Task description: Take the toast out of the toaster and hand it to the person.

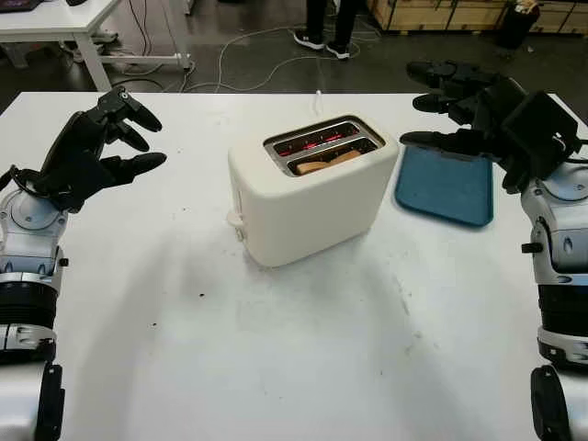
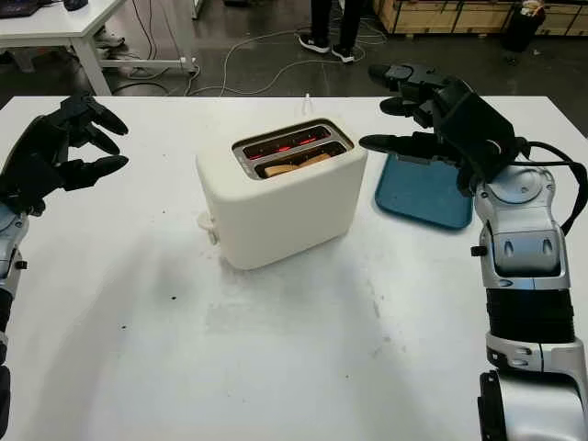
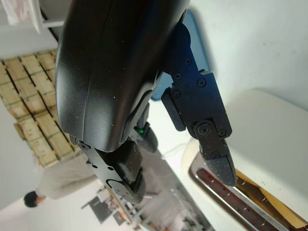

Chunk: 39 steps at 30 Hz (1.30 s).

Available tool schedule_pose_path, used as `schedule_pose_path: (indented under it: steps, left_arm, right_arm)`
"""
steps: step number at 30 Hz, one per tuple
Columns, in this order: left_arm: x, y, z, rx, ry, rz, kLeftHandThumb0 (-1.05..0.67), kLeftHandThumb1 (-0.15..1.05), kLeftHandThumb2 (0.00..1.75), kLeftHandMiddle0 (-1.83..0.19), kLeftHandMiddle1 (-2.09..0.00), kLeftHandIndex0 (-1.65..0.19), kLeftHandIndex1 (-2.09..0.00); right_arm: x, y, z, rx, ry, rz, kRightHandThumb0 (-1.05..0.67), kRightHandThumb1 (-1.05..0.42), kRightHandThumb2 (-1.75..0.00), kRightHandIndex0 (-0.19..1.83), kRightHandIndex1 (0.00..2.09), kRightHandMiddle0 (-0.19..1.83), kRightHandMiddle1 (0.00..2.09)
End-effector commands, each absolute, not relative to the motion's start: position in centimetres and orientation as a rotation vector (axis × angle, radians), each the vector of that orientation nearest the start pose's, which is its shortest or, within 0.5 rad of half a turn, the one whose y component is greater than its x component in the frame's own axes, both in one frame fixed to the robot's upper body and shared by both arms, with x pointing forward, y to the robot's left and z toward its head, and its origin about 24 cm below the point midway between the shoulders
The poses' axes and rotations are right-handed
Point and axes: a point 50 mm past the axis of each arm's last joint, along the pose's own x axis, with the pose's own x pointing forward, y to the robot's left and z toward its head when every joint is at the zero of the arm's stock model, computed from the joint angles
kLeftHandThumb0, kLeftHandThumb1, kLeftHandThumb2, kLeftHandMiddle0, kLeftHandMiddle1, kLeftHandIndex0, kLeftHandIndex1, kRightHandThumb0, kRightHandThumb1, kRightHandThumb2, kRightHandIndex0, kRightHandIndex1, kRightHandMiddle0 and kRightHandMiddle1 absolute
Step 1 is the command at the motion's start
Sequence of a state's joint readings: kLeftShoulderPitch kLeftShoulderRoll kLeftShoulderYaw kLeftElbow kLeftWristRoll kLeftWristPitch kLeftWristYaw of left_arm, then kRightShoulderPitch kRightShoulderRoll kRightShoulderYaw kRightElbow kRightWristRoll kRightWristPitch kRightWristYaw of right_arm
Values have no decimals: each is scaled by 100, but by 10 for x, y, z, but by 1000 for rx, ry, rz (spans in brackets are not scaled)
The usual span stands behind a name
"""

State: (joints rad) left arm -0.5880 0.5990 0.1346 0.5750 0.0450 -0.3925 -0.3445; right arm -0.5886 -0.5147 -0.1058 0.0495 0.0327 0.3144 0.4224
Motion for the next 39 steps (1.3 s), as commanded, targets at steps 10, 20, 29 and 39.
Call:
schedule_pose_path:
  steps: [10, 20, 29, 39]
  left_arm:
    - [341, 268, 174, 646, -367, -164, -105, 92, 18, -10, -170, -4, -165]
    - [340, 266, 174, 711, -344, -185, -105, 92, 23, 0, -173, 0, -164]
    - [342, 261, 171, 673, -310, -228, -105, 92, 14, 0, -172, 0, -162]
    - [344, 254, 171, 668, -331, -281, -105, 92, 15, 0, -166, 0, -156]
  right_arm:
    - [335, -217, 206, -440, -176, 255, -38, -73, 0, 9, 81, 48, 2]
    - [335, -217, 205, -433, -174, 255, -36, -73, -1, 8, 81, 48, 2]
    - [335, -216, 205, -447, -174, 253, -37, -73, 0, 8, 82, 49, 2]
    - [335, -217, 203, -437, -176, 257, -36, -74, 0, 8, 81, 49, 2]
